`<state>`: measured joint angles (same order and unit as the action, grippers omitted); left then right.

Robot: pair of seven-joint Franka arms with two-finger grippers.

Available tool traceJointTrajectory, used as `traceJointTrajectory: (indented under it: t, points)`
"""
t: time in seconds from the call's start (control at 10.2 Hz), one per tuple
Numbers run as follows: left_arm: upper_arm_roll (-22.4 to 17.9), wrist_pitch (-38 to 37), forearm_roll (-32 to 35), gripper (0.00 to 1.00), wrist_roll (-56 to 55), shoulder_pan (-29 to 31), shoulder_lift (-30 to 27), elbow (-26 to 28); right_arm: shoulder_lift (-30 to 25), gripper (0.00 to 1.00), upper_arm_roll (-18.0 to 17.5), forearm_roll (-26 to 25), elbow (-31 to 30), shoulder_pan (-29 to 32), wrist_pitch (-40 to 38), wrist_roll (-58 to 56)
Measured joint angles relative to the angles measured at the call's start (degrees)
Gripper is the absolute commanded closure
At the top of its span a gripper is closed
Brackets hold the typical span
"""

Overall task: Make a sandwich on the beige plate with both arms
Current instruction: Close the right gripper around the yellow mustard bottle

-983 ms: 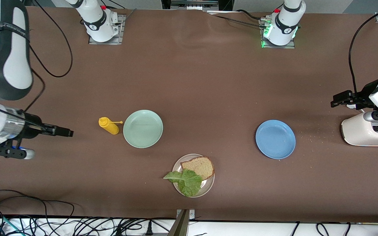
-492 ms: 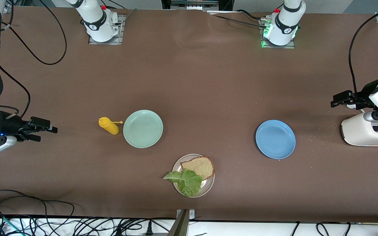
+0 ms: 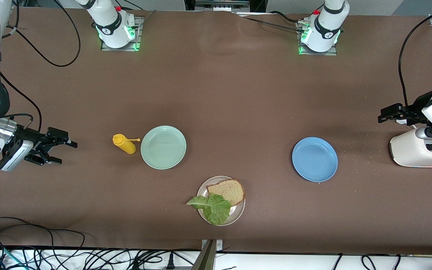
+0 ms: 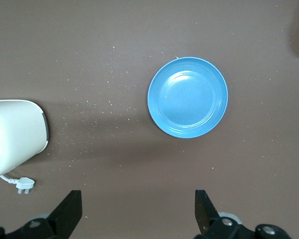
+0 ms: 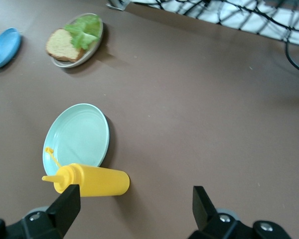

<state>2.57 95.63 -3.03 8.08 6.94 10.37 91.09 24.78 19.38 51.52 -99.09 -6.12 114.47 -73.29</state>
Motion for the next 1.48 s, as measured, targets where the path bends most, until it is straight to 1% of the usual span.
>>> traceJointTrajectory:
  t: [0.3,0.49,0.59,0.69,0.79,0.89,1.08,1.48]
  points:
    - [0.0,0.0,0.0,0.0,0.0,0.0,0.0,0.0,0.42,0.0,1.23,12.89,-6.65,1.15,-0.01,-22.46]
    - [0.0,0.0,0.0,0.0,0.0,0.0,0.0,0.0,1.37,0.0,1.28,18.99,-10.61,2.51,-0.45,-33.45]
    - [0.0,0.0,0.0,0.0,0.0,0.0,0.0,0.0,2.48,0.0,1.28,23.21,-12.1,2.86,-2.64,-38.78]
    - [0.0,0.0,0.0,0.0,0.0,0.0,0.0,0.01,4.68,0.0,1.29,27.48,-12.94,3.43,-6.39,-44.22]
    - [0.0,0.0,0.0,0.0,0.0,0.01,0.0,0.02,7.43,0.0,1.31,30.28,-13.09,4.47,-9.62,-49.18]
    - [0.0,0.0,0.0,0.0,0.0,0.01,0.0,0.03,9.96,0.0,1.32,31.91,-13.09,5.62,-11.77,-53.32]
    - [-0.01,0.0,0.0,0.0,0.0,0.01,0.0,0.03,13.13,0.0,1.2,35.06,-13.05,6.54,-14.8,-59.52]
    - [-0.01,0.0,0.0,0.0,0.0,0.01,0.0,0.03,15.62,0.0,-1.88,39.56,-13.0,6.45,-16.2,-65.87]
